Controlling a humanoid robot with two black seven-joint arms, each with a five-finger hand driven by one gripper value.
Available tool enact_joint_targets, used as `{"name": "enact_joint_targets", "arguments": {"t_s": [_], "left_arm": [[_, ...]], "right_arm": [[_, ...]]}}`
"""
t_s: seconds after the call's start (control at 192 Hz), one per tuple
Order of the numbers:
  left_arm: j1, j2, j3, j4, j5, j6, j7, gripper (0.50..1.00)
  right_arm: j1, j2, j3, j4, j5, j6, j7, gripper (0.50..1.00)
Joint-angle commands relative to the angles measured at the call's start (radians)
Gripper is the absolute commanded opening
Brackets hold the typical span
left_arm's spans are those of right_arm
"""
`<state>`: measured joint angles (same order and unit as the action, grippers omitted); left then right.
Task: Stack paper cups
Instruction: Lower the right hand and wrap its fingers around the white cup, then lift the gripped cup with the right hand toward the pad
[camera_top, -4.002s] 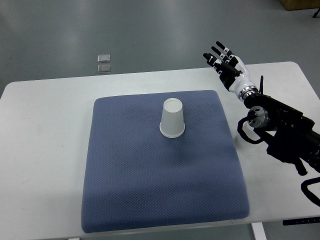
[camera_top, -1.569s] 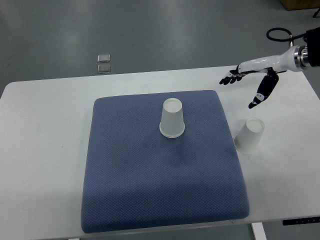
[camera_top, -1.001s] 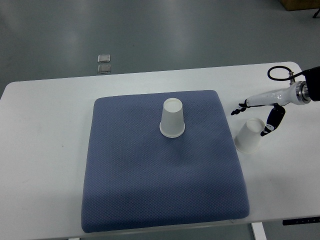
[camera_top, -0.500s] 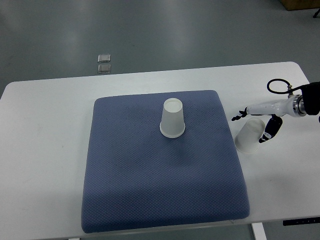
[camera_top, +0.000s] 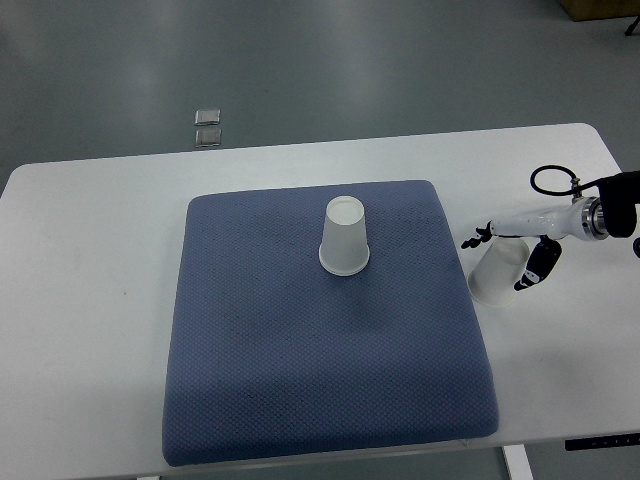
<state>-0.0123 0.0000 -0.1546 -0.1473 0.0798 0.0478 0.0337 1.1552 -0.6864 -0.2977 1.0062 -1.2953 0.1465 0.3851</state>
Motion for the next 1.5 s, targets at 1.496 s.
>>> {"name": "enact_joint_targets", "arguments": {"t_s": [1.496], "left_arm": [[0.0, 0.0, 0.0, 0.0, 0.0, 0.0, 0.0, 1.0]], "right_arm": [[0.402, 0.064, 0.002, 0.022, 0.001, 0.123, 0.012, 0.656]]}}
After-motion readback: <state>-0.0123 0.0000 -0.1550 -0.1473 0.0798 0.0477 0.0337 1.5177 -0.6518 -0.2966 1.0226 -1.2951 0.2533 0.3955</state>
